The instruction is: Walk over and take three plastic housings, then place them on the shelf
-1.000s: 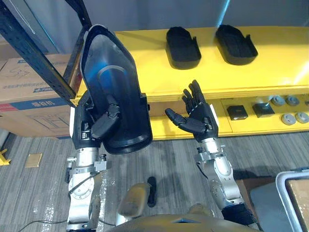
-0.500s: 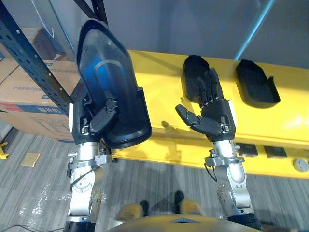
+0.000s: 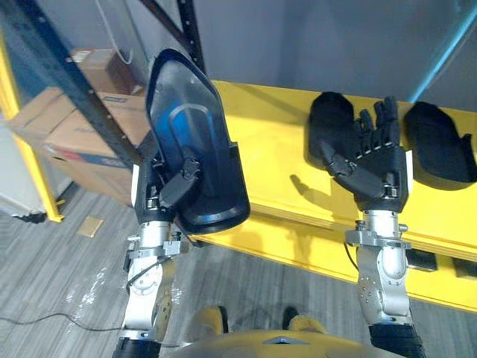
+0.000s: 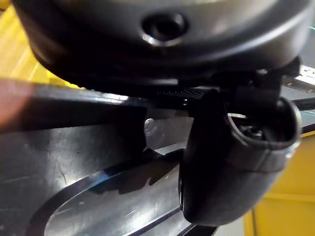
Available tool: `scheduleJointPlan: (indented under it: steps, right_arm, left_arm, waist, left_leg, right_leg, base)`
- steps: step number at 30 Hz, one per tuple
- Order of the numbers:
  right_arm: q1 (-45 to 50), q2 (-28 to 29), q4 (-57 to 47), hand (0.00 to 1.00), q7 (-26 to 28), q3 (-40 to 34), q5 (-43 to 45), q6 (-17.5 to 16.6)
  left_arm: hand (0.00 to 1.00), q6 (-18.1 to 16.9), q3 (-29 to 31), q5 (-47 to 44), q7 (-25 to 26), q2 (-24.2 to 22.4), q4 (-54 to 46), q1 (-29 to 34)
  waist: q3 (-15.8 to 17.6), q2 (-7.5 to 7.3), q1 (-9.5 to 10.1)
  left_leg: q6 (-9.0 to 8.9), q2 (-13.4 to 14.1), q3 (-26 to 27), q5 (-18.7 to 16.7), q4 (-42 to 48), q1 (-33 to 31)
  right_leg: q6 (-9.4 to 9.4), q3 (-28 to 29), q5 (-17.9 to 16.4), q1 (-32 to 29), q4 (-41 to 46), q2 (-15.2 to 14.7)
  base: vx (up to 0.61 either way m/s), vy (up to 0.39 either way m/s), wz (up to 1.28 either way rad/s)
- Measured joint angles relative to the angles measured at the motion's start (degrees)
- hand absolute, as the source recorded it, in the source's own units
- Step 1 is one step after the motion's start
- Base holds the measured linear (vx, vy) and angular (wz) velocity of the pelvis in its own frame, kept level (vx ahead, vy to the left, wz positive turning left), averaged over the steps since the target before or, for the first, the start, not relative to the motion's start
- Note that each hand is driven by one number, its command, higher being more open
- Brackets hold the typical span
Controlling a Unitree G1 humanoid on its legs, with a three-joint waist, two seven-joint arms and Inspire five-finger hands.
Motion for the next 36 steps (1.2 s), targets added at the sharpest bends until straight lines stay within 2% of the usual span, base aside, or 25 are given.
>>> scheduleJointPlan:
  steps: [1,2,4,6,7,8,9,11,15,21,26,29,31,34,36]
  right_arm:
    - [-0.3,0.0,0.0,1.0,-0.2,0.1,0.5,-0.1]
    - [-0.8,0.3,0.0,1.0,-1.1,0.4,1.3,-0.4]
    - [-0.7,1.0,0.0,1.0,-2.8,1.5,1.0,-0.5]
    - [-0.1,1.4,0.1,1.0,-3.3,3.9,1.0,-0.5]
    - [0.6,1.9,0.0,1.0,-3.4,5.7,0.8,-0.5]
    - [0.9,2.4,0.0,1.0,-3.4,6.4,0.6,-0.5]
    - [1.0,3.2,0.0,1.0,-3.3,6.9,-1.6,-0.5]
    - [1.2,3.2,0.0,1.0,-3.0,6.4,-2.0,-0.5]
    - [1.4,3.2,0.0,1.0,-2.9,4.4,-2.8,0.2]
    - [1.5,1.1,-0.3,1.0,-2.6,1.8,-3.2,4.3]
    - [3.1,-0.2,-3.1,1.0,0.1,0.9,-3.2,6.9]
    - [2.8,-0.2,-4.4,1.0,1.7,1.2,-3.2,7.1]
    - [2.5,-0.5,-5.6,1.0,1.7,1.4,-2.8,7.0]
    - [0.8,-2.3,-6.9,1.0,3.6,3.1,-0.1,6.9]
    - [-1.7,-3.6,-9.8,1.0,6.2,4.2,1.5,6.9]
  left_arm:
    - [0.0,0.0,0.0,0.0,-0.8,0.0,-0.1,0.0]
    - [0.0,-0.1,0.0,-0.4,-2.7,0.4,-0.2,-0.3]
    - [0.0,-0.1,0.0,-0.9,-5.6,1.5,-0.6,-0.4]
    - [0.0,0.9,-0.1,-0.4,-7.3,3.3,-0.9,-0.4]
    - [0.0,2.1,0.1,-0.5,-7.5,4.4,-0.9,-0.4]
    - [0.0,2.5,0.2,-0.5,-7.6,5.1,-0.9,-0.5]
    - [0.0,3.3,0.6,-0.5,-7.5,5.9,-0.9,-1.1]
    - [0.0,4.9,0.5,-0.5,-7.1,6.4,-0.9,-3.5]
    - [0.0,6.6,-1.0,-0.5,-6.1,7.0,-0.9,-7.2]
    - [0.0,10.1,-3.6,0.0,-1.0,6.9,-0.9,-10.5]
    - [0.0,10.7,-1.4,-0.1,6.0,6.9,2.6,-16.3]
    - [0.0,10.7,1.5,-0.1,10.5,6.9,6.3,-21.4]
    - [0.0,10.7,3.0,-0.2,12.9,6.9,9.1,-25.5]
    - [0.0,10.7,4.1,-0.5,14.6,7.1,11.7,-28.5]
    - [0.0,10.7,4.0,-2.4,14.7,7.5,13.1,-32.7]
  waist:
    - [-0.2,0.31,0.02]
    - [-0.2,0.26,-0.03]
    - [0.6,-1.74,-0.14]
    - [1.1,-3.05,-0.05]
    - [0.8,-3.45,-0.02]
    - [0.7,-3.64,-0.14]
    - [0.5,-3.81,-0.41]
    - [0.4,-3.84,-0.87]
    - [0.3,-3.73,-2.46]
    - [0.4,-3.2,-4.99]
    - [0.9,-2.76,-5.5]
    - [3.2,-2.64,-6.56]
    - [5.7,-2.66,-6.57]
    - [7.4,-2.47,-6.81]
    - [9.0,-2.37,-6.76]
  left_leg:
    - [-0.08,0.2,-0.1,0.0,-0.7,0.3]
    - [-3.22,-0.6,1.1,-0.3,-0.9,0.7]
    - [-1.76,-4.1,4.2,-2.5,-0.2,1.3]
    - [0.23,-5.0,8.0,-3.5,1.7,0.9]
    - [1.56,-5.0,9.7,-3.3,1.5,1.8]
    - [1.79,-5.0,10.4,-3.2,1.3,2.1]
    - [2.38,-5.3,11.7,-3.0,0.6,2.7]
    - [3.02,-5.7,12.3,-2.4,-0.4,2.5]
    - [2.59,-5.7,12.1,-1.2,-1.9,1.6]
    - [1.34,-4.8,12.6,1.1,-6.3,3.2]
    - [1.26,-4.5,15.1,1.2,-6.6,2.6]
    - [1.31,-4.6,16.1,1.1,-5.9,1.4]
    - [1.51,-4.5,16.9,1.2,-5.3,0.5]
    - [1.69,-4.5,17.8,1.4,-5.0,0.1]
    - [1.9,-4.4,18.3,1.6,-4.5,-1.5]
  right_leg:
    - [0.68,0.9,-0.3,-0.7,0.8,-0.6]
    - [2.42,2.9,0.0,-1.9,1.9,-2.3]
    - [3.09,6.6,0.3,-2.4,0.8,-5.2]
    - [1.79,8.5,2.1,-2.5,-0.2,-6.5]
    - [2.57,8.4,2.8,-2.1,-0.2,-5.9]
    - [2.8,8.2,3.0,-2.0,-0.4,-5.1]
    - [2.53,8.8,4.6,-0.9,-2.9,-4.1]
    - [2.46,8.4,6.6,-0.8,-5.1,-4.1]
    - [2.62,7.1,7.3,-1.4,-7.1,-4.0]
    - [2.39,7.8,7.4,-2.3,-7.1,-2.2]
    - [2.07,10.9,8.2,-4.9,-7.0,-1.8]
    - [1.85,12.3,8.5,-6.7,-6.8,-1.9]
    - [2.12,13.5,8.8,-8.3,-5.7,-1.9]
    - [2.16,14.5,8.8,-9.9,-4.4,-1.8]
    - [2.15,15.2,8.7,-12.3,-2.8,-1.8]
  base:
    - [-0.12,0.493,-0.32]
    - [-0.04,0.444,-0.44]
    - [-0.02,0.382,-0.49]
    - [0.0,0.349,-0.55]
    - [0.06,0.336,-0.6]
    - [0.1,0.201,-0.62]
    - [0.1,0.118,-0.41]
    - [0.06,0.099,-0.22]
    - [0.04,-0.013,0.02]
    - [0.0,-0.07,-0.08]
    - [-0.05,-0.002,-0.27]
    - [-0.09,0.022,-0.17]
    - [-0.08,0.012,-0.15]
    - [-0.04,0.008,-0.16]
    - [-0.03,0.002,-0.06]
